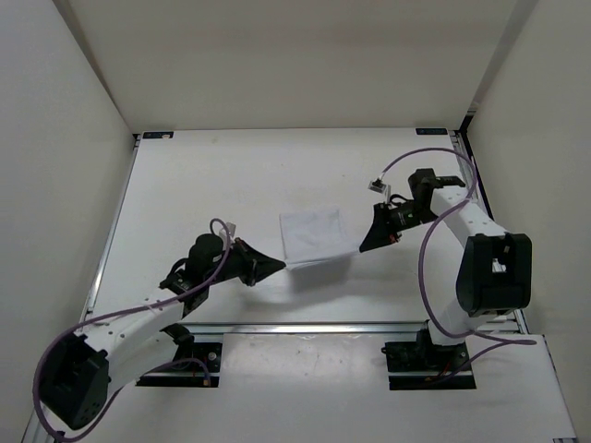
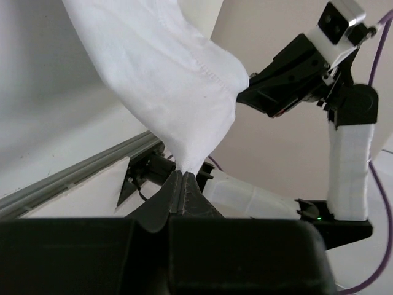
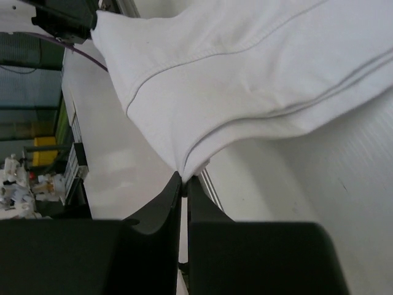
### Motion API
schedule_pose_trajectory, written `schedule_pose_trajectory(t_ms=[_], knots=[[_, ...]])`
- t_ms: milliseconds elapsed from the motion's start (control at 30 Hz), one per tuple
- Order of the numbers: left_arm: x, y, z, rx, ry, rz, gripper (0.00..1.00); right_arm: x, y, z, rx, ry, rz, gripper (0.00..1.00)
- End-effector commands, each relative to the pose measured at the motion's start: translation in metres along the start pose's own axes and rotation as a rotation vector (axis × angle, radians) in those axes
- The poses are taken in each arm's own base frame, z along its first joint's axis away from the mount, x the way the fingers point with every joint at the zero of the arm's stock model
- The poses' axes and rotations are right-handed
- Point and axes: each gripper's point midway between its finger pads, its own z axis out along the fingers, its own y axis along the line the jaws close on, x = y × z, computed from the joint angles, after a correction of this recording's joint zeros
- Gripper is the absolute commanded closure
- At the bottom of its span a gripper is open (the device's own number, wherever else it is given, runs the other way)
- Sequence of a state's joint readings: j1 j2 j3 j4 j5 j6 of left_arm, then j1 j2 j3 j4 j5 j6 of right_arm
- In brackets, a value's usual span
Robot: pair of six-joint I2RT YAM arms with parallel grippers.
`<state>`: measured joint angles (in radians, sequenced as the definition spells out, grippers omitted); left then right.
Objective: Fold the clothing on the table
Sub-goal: Fold the skirt
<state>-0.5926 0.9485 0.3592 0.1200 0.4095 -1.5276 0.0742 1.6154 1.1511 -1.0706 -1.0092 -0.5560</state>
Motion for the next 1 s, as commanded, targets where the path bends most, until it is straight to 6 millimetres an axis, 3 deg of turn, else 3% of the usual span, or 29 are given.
schedule_pose_trajectory(t_ms=[0, 100, 267, 433, 467, 533, 967], knots=[[-0.026, 0.041, -0.016, -0.104, -0.095, -0.114, 1.00, -0.019, -0.029, -0.014, 0.212, 0.013, -0.170, 1.00], [-0.036, 0.038, -0.018, -0.084, -0.120, -0.121, 1.00, -0.036, -0.023, -0.002, 0.199, 0.005, -0.192, 1.00], [-0.052, 0.006, -0.014, 0.003, -0.129, -0.058, 1.00, -0.062, -0.025, 0.005, 0.185, -0.012, -0.172, 1.00], [-0.071, -0.029, -0.004, 0.043, -0.139, 0.040, 1.00, -0.081, -0.036, -0.002, 0.211, -0.040, -0.151, 1.00], [-0.072, -0.027, 0.000, 0.029, -0.130, 0.053, 1.00, -0.086, -0.039, -0.003, 0.214, -0.052, -0.146, 0.99], [-0.081, -0.044, 0.005, 0.046, -0.148, 0.096, 1.00, -0.087, -0.041, -0.003, 0.216, -0.056, -0.136, 1.00], [-0.125, -0.076, 0.039, 0.045, -0.190, 0.174, 1.00, -0.112, -0.065, -0.001, 0.225, -0.095, -0.073, 1.00]])
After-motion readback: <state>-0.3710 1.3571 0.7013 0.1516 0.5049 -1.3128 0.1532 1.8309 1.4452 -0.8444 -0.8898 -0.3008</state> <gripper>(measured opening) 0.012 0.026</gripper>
